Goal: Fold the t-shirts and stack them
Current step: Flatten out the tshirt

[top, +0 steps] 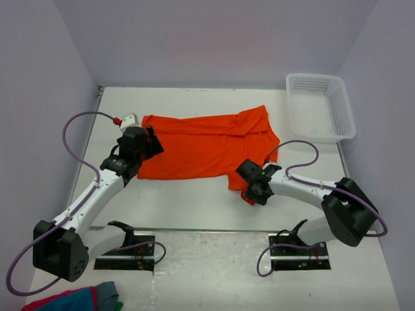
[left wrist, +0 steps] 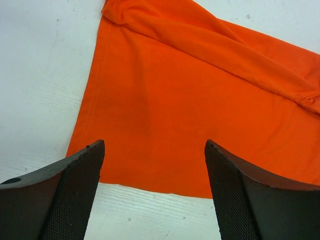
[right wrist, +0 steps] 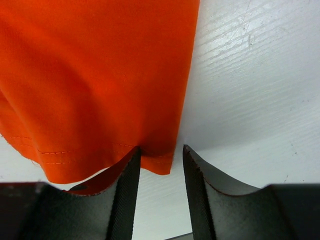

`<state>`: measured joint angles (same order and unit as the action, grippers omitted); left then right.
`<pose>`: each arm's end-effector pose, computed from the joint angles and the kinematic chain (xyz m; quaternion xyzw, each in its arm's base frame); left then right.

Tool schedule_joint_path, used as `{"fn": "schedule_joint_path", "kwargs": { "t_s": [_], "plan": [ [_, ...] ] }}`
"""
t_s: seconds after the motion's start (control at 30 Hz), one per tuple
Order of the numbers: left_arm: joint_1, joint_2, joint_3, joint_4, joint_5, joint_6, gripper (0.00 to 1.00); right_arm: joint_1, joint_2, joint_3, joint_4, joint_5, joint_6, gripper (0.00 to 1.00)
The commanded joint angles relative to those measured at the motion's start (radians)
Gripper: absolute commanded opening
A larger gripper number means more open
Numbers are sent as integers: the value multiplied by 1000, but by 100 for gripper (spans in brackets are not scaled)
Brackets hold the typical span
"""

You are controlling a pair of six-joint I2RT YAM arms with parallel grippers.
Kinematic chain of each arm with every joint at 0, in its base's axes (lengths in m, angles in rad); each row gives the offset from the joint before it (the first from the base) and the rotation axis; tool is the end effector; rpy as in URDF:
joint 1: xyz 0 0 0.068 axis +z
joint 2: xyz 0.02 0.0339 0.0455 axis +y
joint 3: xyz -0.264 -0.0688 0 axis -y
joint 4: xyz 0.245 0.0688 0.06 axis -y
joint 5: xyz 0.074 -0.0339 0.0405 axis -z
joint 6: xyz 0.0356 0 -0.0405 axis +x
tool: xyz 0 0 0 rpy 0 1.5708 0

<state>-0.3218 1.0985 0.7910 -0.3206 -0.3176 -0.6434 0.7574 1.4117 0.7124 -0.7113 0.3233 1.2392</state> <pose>0.2301 -0.0650 0.2683 -0.2117 0.8569 -0.0833 0.4625 0.1687 0.1439 0.1560 0.2472 0.9523 -0.0205 0.1776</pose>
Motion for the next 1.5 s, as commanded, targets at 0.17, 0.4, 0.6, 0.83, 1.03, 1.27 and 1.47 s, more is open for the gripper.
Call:
{"fn": "schedule_joint_path", "kwargs": {
  "t_s": [0.17,0.4,0.6,0.83,1.03,1.27,1.47],
  "plan": [
    [0,-43,-30,37,-5,17,81,25,70,-37,39,-3,92,21],
    [0,-20,-55,32,-18,16,81,52,58,-24,18,40,123,0],
    [0,46,-27,-76,-54,-25,82,69,32,36,-31,131,88,0],
    [6,121,-10,-166,-63,-68,79,79,-45,88,-31,186,-26,0],
    [44,150,-39,-210,-78,-104,70,79,-125,15,33,166,-79,0],
    [115,175,-73,-218,-92,-102,62,79,-152,-36,84,129,-104,0],
    [162,219,-78,-189,-54,-87,61,79,-178,-50,87,126,-110,0]
  ]
}}
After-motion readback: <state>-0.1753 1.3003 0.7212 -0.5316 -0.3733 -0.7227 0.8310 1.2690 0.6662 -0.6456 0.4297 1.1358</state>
